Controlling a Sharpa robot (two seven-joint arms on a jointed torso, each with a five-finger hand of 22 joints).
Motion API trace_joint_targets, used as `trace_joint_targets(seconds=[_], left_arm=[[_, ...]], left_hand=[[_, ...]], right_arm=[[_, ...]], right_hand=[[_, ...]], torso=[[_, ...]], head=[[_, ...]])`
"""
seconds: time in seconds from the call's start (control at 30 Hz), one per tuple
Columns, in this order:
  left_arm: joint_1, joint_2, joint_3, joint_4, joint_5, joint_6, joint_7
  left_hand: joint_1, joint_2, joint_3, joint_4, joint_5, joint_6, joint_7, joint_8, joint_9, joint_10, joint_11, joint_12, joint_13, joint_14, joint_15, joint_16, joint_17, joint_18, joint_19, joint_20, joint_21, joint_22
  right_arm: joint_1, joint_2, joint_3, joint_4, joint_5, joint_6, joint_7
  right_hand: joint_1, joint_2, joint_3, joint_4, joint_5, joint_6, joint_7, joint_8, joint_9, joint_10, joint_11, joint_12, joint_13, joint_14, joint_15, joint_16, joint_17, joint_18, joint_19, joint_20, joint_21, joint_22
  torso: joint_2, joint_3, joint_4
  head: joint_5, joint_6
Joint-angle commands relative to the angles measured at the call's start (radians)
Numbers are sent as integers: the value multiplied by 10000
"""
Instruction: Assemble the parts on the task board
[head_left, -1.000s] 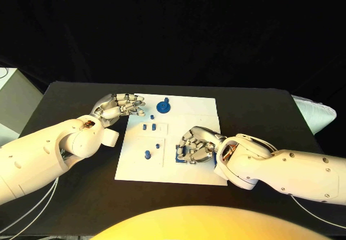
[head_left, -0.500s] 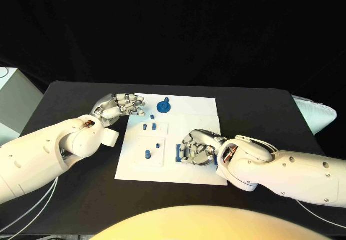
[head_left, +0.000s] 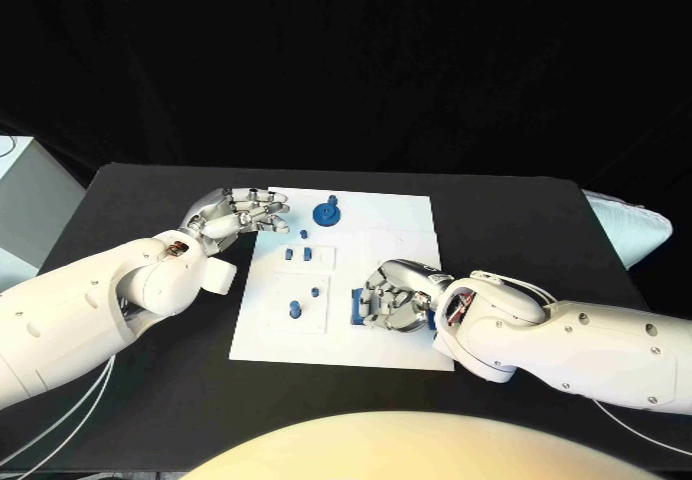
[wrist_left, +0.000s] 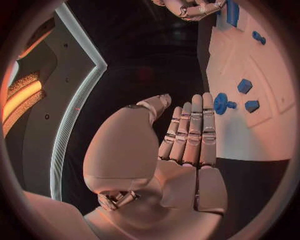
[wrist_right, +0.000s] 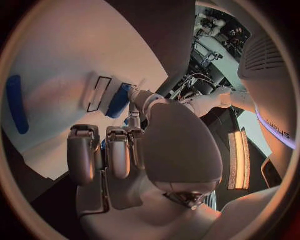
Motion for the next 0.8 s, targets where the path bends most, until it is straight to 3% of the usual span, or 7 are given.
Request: trace_joint_targets(seconds=[0.03, 0.17, 0.4, 0.53, 0.8], left_arm=[[-1, 9, 8, 27, 3, 175, 24], [-1, 7, 8, 28, 3, 175, 18], [-1, 2, 8, 26, 3, 172, 13], [-2, 0, 8, 24, 3, 183, -3], [-4, 17, 8, 17, 2, 202, -15]], left_hand=[[-25, 84, 4, 48, 24, -86, 366, 37, -12, -55, -11, 35, 10, -67, -34, -49, 8, -137, -30, 25, -36, -9], [-34, 86, 2, 60, 24, -92, 367, 42, -15, -64, -9, 40, 9, -71, -32, -53, 16, -138, -31, 27, -45, -15], [-34, 86, 2, 60, 24, -92, 367, 42, -15, -64, -9, 40, 9, -71, -32, -53, 16, -138, -31, 27, -45, -15], [-40, 89, 2, 69, 24, -97, 368, 46, -17, -70, -8, 45, 9, -74, -30, -56, 21, -138, -31, 30, -51, -19], [-45, 91, 2, 75, 24, -99, 369, 48, -18, -73, -7, 47, 9, -76, -29, -58, 25, -138, -31, 31, -55, -22]], right_arm=[[-2, -14, 8, -81, 91, 74, 94], [-3, -26, 8, -171, 114, 198, 94], [-4, -104, 7, -188, 276, 728, 351], [-16, -180, 5, -127, 439, 994, 576], [-51, -260, 5, -44, 367, 667, 605]], right_hand=[[-161, 52, 83, -30, -20, -138, 25, -96, -56, 1047, 114, 35, 2633, 1006, 56, 26, 2560, -106, 817, 11, -17, 2253], [-230, 187, 142, -82, -21, -261, 70, -195, -104, 1047, 153, 35, 2633, 1006, 88, 25, 2557, -107, 817, 35, -18, 2255], [-435, 652, 217, -240, -21, -619, 211, -375, -151, 1047, 273, 35, 2633, 999, 186, 10, 2529, -97, 806, 115, -74, 2242], [-690, 1120, 389, -175, -58, -912, 340, -528, -193, 1041, 379, 22, 2626, 995, 269, 2, 2515, -89, 794, 179, -124, 2228], [-780, 1269, 481, -167, -65, -968, 372, -568, -207, 1046, 410, 34, 2632, 1000, 297, 12, 2534, -93, 798, 206, -107, 2237]], torso=[[-3, -6, 0], [-3, -5, 2], [0, -1, 1], [3, 4, -3], [-1, 7, 3]], head=[[3, 1], [-4, 1], [3, 1], [5, 1], [-20, 1]])
